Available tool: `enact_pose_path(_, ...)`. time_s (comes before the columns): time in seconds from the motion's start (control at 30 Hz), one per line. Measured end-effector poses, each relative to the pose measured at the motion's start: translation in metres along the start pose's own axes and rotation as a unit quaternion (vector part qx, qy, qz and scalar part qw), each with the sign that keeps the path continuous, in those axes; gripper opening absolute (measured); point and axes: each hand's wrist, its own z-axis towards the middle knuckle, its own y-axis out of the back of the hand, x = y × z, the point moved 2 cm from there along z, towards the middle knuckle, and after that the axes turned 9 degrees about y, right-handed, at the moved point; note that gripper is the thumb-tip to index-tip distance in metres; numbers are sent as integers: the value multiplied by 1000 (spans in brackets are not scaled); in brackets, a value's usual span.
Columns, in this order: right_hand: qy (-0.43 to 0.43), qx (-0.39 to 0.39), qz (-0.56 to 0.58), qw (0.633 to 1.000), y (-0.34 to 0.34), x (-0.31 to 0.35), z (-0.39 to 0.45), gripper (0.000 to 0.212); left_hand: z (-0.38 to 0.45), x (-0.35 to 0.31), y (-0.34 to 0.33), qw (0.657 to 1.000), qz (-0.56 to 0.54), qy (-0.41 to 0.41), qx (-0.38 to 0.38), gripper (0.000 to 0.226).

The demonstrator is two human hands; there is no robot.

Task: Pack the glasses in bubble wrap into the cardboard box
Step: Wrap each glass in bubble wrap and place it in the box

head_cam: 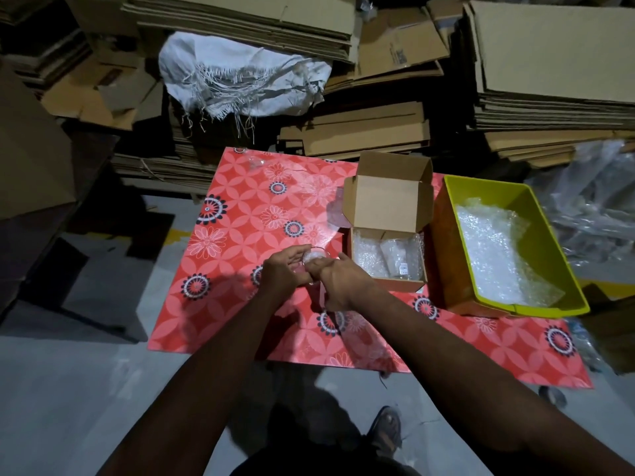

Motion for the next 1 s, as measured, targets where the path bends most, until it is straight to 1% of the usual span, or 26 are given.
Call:
enact_pose_path(0.17, -12, 35, -22, 999, 2, -2, 2, 55, -2, -1, 0, 1000, -22, 18, -1, 71)
enact_pose_path(0.27, -8, 11, -2, 1000, 5, -1, -4, 56, -5, -1, 1, 998, -42, 37, 6, 69)
enact_pose_path(0.33, -3, -33, 15, 999, 5, 3, -13, 59, -8, -3, 2, 997, -57, 51, 11, 68)
enact_pose_path(0.4, -3, -107, 46, 993, 2, 4, -27, 60, -8, -4, 2, 997, -63, 52, 12, 70)
enact_pose_path(0.43, -11, -153, 74, 985, -3, 3, -34, 59, -9, -5, 1, 996, -70, 54, 14, 71)
enact_pose_path(0.5, -59, -228, 155, 959, -13, 1, -49, 60, -12, -10, -1, 994, -88, 63, 25, 72)
enact_pose_path(0.57, -111, -271, 223, 930, -21, -3, -63, 65, -13, -16, -4, 994, -84, 56, 35, 73)
enact_pose_path(0.63, -143, -294, 276, 904, -24, -7, -74, 71, -13, -23, -5, 994, -88, 47, 33, 71)
enact_pose_path(0.73, -140, -307, 349, 875, -20, -8, -87, 93, -15, -38, -17, 990, -121, 51, 54, 67)
enact_pose_path(0.8, -133, -315, 379, 860, -20, -8, -94, 107, -15, -51, -31, 988, -128, 53, 68, 59)
enact_pose_path(0.87, -128, -319, 378, 860, -21, -14, -98, 115, -11, -64, -49, 987, -136, 53, 67, 45)
enact_pose_path(0.9, -128, -323, 371, 861, -19, -19, -100, 115, -8, -70, -57, 986, -143, 57, 66, 39)
enact_pose_path(0.93, -133, -327, 358, 864, -18, -26, -102, 113, -6, -73, -65, 986, -143, 63, 62, 36)
enact_pose_path(1.0, -144, -334, 323, 874, -16, -39, -106, 109, -3, -79, -81, 985, -147, 74, 55, 38)
